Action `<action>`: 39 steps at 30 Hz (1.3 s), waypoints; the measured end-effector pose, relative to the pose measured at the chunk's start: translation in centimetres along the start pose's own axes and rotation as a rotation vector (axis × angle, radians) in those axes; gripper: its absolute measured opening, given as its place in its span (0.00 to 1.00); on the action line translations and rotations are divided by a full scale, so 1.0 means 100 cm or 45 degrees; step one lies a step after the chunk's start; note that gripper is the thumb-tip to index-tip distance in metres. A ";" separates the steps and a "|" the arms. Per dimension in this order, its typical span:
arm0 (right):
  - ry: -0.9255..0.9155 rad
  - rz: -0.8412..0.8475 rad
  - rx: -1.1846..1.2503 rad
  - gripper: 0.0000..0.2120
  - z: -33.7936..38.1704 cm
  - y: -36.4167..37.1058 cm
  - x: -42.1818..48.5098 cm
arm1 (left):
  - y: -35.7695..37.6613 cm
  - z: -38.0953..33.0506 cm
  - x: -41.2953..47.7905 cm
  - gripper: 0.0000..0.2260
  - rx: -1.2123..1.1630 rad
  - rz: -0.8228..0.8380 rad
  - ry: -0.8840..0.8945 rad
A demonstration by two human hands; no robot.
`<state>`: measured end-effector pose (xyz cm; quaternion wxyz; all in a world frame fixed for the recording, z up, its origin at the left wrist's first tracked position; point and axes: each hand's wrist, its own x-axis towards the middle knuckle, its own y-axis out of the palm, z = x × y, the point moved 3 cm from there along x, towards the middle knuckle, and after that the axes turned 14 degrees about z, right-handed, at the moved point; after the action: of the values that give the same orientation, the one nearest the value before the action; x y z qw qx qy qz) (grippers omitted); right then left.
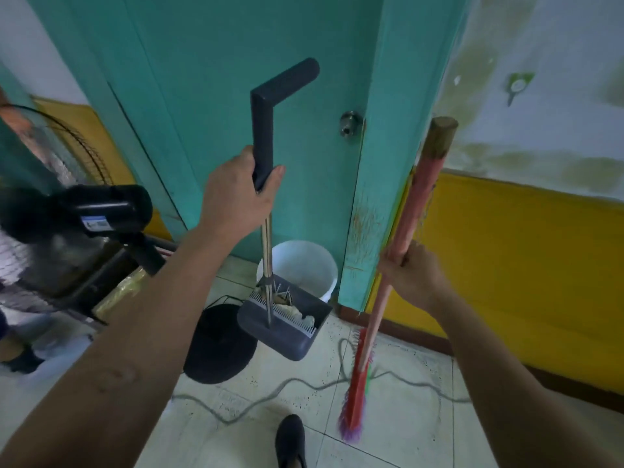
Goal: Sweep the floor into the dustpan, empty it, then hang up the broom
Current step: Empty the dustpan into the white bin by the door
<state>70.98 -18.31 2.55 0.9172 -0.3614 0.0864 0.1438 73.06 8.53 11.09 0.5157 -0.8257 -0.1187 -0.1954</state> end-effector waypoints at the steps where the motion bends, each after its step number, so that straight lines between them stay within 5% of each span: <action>1: -0.008 -0.003 0.001 0.11 0.003 0.001 0.006 | 0.006 0.009 0.008 0.15 0.006 0.022 0.011; 9: 0.035 -0.107 0.151 0.07 0.043 0.025 0.082 | 0.049 0.085 0.080 0.14 -0.128 0.204 -0.008; 19: 0.090 -0.105 0.334 0.05 0.056 0.025 0.135 | 0.083 0.153 0.127 0.15 -1.225 0.215 -0.403; 21: 0.084 -0.103 0.374 0.04 0.054 0.024 0.142 | 0.092 0.148 0.128 0.12 -1.506 0.252 -0.336; 23: 0.072 -0.087 0.420 0.05 0.050 0.022 0.151 | 0.102 0.141 0.128 0.20 -1.642 0.314 -0.212; 26: 0.072 -0.054 0.462 0.05 0.043 0.019 0.164 | 0.110 0.133 0.131 0.28 -1.690 0.289 -0.223; 39: 0.024 0.001 0.547 0.12 -0.004 -0.025 0.203 | 0.133 0.095 0.203 0.27 -1.636 0.259 -0.218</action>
<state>90.93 -16.18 -1.47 0.9722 -0.1590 0.1238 0.1192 98.41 11.15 5.71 -0.0754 -0.9891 0.0599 -0.1113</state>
